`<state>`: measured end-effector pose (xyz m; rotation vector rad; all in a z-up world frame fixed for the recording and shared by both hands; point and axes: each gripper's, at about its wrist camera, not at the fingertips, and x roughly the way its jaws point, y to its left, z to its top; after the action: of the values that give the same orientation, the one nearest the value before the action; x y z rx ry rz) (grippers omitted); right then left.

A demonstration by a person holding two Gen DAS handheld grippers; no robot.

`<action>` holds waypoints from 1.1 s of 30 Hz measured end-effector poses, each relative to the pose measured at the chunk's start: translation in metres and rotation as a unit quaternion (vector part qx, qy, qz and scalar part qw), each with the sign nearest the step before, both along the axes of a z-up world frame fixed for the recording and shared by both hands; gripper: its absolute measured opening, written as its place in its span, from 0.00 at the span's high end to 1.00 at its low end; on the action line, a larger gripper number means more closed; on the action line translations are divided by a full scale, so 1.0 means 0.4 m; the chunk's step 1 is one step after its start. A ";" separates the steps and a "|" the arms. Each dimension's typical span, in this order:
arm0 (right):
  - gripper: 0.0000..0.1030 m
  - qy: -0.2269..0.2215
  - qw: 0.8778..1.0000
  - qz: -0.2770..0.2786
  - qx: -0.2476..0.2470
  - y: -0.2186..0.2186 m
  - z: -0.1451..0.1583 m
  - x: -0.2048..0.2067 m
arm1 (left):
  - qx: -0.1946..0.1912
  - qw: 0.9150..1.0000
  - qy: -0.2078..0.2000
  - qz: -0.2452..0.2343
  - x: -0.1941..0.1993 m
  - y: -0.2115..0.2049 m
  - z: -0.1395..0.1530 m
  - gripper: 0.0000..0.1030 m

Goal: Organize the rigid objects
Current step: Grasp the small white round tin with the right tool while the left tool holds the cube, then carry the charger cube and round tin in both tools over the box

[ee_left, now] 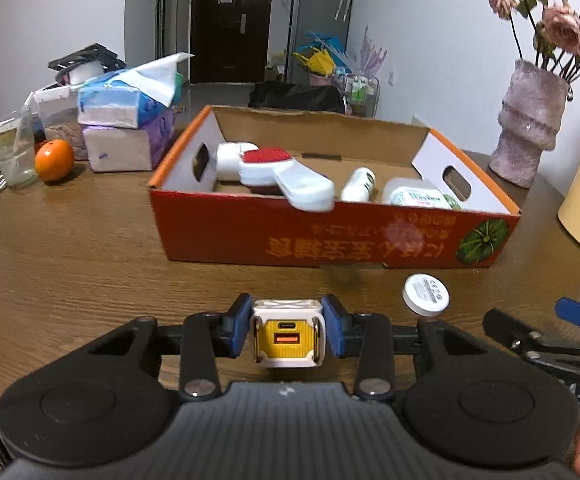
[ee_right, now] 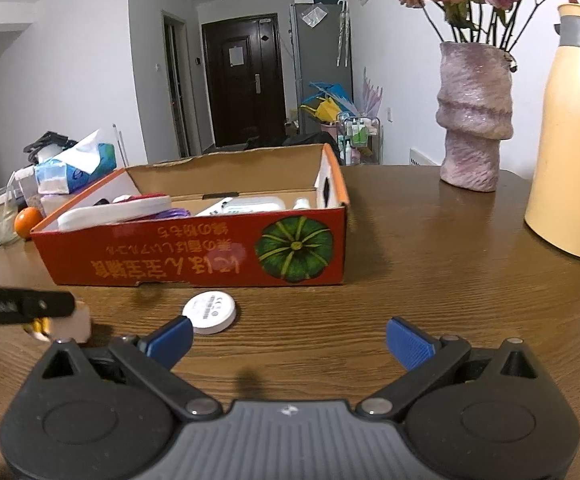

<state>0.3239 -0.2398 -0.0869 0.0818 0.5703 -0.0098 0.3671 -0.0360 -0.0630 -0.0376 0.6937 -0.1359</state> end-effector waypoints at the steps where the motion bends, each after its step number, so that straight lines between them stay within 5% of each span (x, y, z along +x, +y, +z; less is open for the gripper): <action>1: 0.00 0.003 1.000 0.000 0.000 0.008 -0.003 0.005 | 0.000 1.000 -0.001 0.000 0.000 0.008 0.002 0.62; 14: 0.11 0.025 0.999 -0.003 -0.033 0.094 -0.031 0.079 | -0.006 1.000 -0.023 0.013 -0.002 0.101 0.033 0.62; 26: 0.47 0.040 0.999 0.004 -0.023 0.141 -0.042 0.148 | -0.009 0.999 -0.028 0.024 0.005 0.146 0.043 0.62; 28: 0.62 0.039 0.999 0.014 -0.030 0.149 -0.042 0.144 | -0.009 0.999 -0.029 0.024 0.003 0.148 0.045 0.62; 33: 0.62 0.037 0.999 0.019 -0.027 0.150 -0.038 0.132 | -0.010 0.999 -0.034 0.022 -0.002 0.149 0.051 0.62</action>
<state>0.3768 -0.1799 -0.1021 0.0187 0.6450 0.0079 0.3661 0.0234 -0.0425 -0.0677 0.6233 -0.1010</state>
